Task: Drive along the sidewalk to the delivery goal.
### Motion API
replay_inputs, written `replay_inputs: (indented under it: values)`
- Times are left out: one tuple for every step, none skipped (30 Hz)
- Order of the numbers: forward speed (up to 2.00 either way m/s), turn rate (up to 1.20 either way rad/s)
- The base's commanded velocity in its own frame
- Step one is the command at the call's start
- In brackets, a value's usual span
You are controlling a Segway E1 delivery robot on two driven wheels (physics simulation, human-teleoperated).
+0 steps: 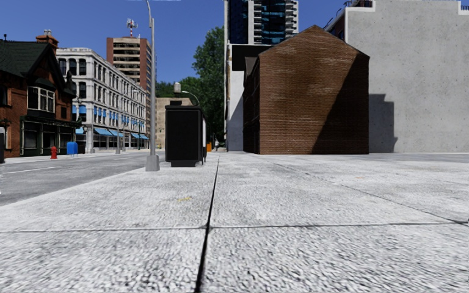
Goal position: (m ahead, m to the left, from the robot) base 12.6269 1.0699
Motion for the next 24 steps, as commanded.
replay_inputs:
  values:
    - [2.00,0.38]
    - [2.00,0.38]
    - [2.00,0.38]
    - [2.00,0.38]
    - [2.00,0.38]
    - [2.00,0.38]
    - [2.00,0.38]
    - [2.00,0.00]
    - [2.00,0.00]
    - [2.00,0.00]
    - [2.00,0.00]
    - [2.00,0.00]
    - [2.00,0.00]
    - [2.00,0.00]
    - [2.00,0.00]
    - [2.00,0.00]
    - [2.00,0.00]
    - [2.00,0.00]
    - [2.00,0.00]
    - [2.00,0.00]
    - [2.00,0.00]
    - [2.00,0.00]
    - [2.00,0.00]
    - [2.00,0.00]
